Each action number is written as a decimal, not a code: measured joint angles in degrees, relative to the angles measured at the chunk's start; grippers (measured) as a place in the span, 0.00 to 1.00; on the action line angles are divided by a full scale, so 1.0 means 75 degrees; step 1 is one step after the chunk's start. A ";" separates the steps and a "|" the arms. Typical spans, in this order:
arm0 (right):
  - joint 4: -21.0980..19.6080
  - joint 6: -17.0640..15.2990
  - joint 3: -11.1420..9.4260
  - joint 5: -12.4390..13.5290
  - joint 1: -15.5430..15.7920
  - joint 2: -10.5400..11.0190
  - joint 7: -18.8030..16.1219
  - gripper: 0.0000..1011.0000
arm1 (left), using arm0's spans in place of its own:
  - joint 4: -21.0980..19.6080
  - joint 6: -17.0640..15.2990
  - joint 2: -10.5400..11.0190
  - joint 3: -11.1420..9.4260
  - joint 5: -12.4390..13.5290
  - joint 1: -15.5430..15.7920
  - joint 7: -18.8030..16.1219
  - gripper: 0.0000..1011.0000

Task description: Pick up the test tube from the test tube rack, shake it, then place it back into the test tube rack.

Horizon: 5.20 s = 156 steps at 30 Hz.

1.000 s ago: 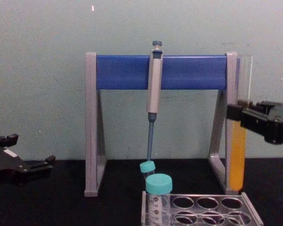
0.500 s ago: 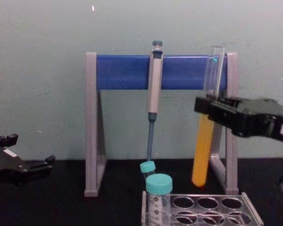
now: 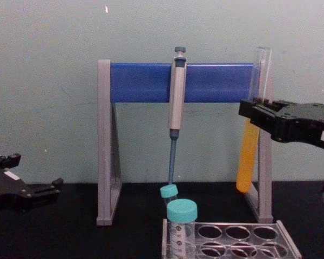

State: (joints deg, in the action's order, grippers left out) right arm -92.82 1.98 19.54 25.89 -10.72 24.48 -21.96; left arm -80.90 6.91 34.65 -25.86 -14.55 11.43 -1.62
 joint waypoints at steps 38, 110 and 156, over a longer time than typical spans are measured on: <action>-0.0348 -0.0648 0.0445 0.0693 -0.0026 0.0334 -0.0996 0.22 | 0.0000 0.0000 0.0000 0.0000 0.0000 0.0000 0.0000 0.99; -0.0569 -0.0739 0.0299 0.0686 0.0202 0.0547 -0.0880 0.22 | 0.0000 0.0000 0.0000 0.0000 0.0000 0.0000 -0.0001 0.99; 0.0245 -0.0386 0.0181 0.0347 -0.0369 0.0146 -0.0402 0.22 | 0.0000 0.0000 0.0000 0.0000 0.0000 0.0000 0.0000 0.99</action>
State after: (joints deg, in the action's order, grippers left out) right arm -90.98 -0.92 20.90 28.49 -13.49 25.57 -24.98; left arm -80.90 6.91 34.65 -25.86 -14.55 11.43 -1.62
